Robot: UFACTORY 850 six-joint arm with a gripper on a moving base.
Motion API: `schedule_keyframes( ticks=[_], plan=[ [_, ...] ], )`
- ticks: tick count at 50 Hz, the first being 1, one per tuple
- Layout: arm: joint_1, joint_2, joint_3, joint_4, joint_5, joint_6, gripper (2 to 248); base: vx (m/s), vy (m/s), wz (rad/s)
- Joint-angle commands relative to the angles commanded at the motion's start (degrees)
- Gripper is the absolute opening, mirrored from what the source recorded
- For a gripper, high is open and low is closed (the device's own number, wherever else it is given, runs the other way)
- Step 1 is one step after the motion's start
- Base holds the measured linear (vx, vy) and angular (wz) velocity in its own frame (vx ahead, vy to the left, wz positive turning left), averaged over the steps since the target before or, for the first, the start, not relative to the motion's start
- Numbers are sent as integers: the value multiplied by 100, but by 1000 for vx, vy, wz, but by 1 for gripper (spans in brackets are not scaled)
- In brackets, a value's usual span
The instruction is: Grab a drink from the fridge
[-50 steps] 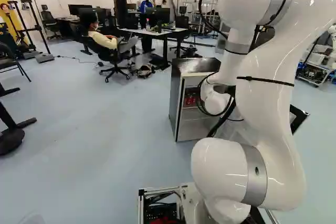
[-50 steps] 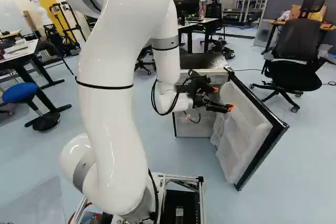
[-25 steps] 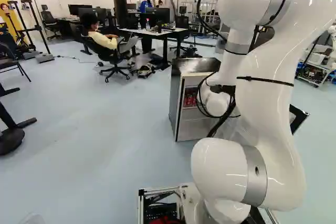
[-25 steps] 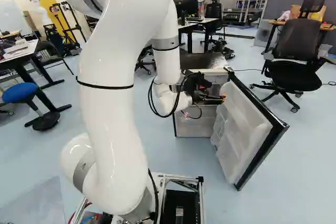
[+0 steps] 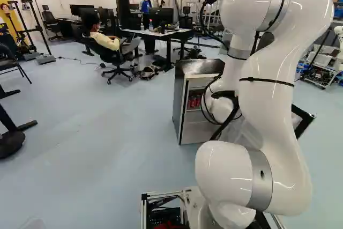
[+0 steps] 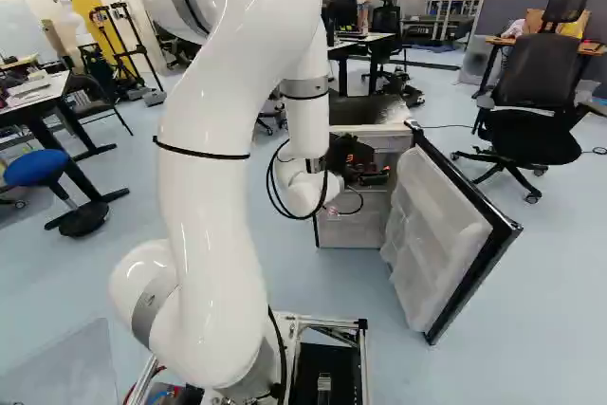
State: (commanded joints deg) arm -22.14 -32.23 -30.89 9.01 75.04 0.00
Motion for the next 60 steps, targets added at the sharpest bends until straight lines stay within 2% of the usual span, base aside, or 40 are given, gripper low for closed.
schedule_keyframes(
  ticks=[14, 23, 41, 60],
  plan=[
    [-56, -303, -165, -782, -240, 0, 247, 0, 0, 0],
    [-96, -509, -301, -1148, -404, 0, 247, 0, 0, 0],
    [-176, -963, -645, -1214, -425, 0, 247, 0, 0, 0],
    [-230, -1466, -1072, -1524, -425, 0, 247, 0, 0, 0]
  ],
)
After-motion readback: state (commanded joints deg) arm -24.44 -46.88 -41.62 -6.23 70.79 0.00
